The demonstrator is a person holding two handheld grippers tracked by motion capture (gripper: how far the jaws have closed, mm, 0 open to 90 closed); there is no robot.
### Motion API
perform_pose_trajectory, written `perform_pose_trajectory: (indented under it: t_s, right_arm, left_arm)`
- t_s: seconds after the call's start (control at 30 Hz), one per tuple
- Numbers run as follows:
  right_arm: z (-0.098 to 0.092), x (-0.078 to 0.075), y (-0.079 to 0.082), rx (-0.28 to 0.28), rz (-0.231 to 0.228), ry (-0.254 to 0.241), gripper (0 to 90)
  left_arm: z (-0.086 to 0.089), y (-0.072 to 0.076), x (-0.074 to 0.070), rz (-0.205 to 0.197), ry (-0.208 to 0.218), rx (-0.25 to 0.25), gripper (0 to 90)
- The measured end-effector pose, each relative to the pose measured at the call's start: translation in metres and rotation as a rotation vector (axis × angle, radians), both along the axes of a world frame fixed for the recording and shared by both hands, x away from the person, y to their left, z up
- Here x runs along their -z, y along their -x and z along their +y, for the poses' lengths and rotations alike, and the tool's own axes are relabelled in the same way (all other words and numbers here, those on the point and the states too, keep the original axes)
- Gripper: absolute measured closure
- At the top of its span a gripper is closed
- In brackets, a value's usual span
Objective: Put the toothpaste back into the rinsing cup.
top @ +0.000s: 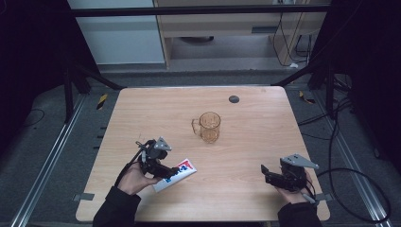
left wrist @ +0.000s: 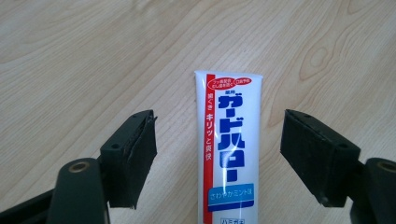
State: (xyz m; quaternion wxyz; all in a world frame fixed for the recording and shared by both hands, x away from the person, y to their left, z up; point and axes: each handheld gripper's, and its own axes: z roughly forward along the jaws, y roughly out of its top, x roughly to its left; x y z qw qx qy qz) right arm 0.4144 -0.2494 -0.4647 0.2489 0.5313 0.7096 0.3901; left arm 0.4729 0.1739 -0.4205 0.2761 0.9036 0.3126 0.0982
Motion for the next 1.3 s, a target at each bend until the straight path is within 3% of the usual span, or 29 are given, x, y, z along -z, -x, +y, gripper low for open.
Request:
perform_pose_trajectory:
  t_s: [0.67,0.9,1.3]
  right_arm:
    - [0.005,0.004,-0.003,-0.023,0.015,0.013,21.7]
    - [0.004,0.004,-0.003,-0.023,0.018,0.015,21.8]
    - [0.004,0.005,-0.004,-0.024,0.025,0.017,21.9]
  left_arm:
    - [-0.016,-0.008,0.029,0.079,-0.070,0.038,25.3]
    - [-0.022,-0.010,0.039,0.094,-0.113,0.052,26.0]
    - [-0.028,-0.014,0.050,0.125,-0.134,0.061,30.6]
